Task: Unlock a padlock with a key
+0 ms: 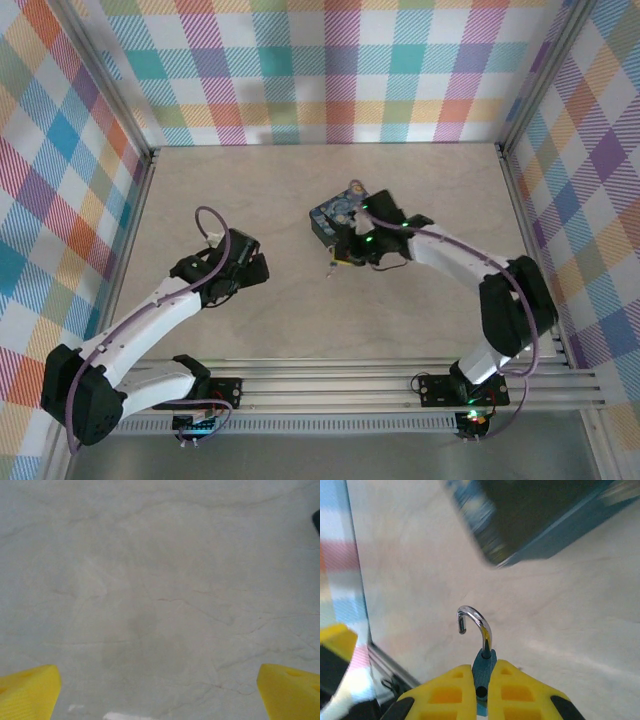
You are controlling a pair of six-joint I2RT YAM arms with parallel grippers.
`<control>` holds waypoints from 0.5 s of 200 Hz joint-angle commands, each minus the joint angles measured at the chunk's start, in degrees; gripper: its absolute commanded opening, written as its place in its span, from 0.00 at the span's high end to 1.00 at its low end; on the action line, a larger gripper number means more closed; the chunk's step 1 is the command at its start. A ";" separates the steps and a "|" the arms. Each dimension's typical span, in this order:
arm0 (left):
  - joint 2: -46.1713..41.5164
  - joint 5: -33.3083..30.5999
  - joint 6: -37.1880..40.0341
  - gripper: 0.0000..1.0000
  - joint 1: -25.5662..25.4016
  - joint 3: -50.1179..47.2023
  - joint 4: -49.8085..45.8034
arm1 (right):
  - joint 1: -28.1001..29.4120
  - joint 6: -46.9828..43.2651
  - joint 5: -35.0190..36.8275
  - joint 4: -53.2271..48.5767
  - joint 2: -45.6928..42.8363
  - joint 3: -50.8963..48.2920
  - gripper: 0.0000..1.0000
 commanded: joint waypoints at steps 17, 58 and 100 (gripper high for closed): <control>-2.98 3.12 -6.67 0.00 0.88 -3.53 -5.35 | 6.03 -2.05 -3.44 -1.14 7.47 2.94 0.96; -7.03 4.93 -9.11 0.00 0.94 -7.15 -6.30 | 8.56 -3.89 -4.72 -0.88 13.72 4.51 0.93; -11.30 5.48 -8.26 0.00 0.95 -8.50 -6.81 | 9.38 -3.16 -1.95 -1.09 12.05 3.71 0.74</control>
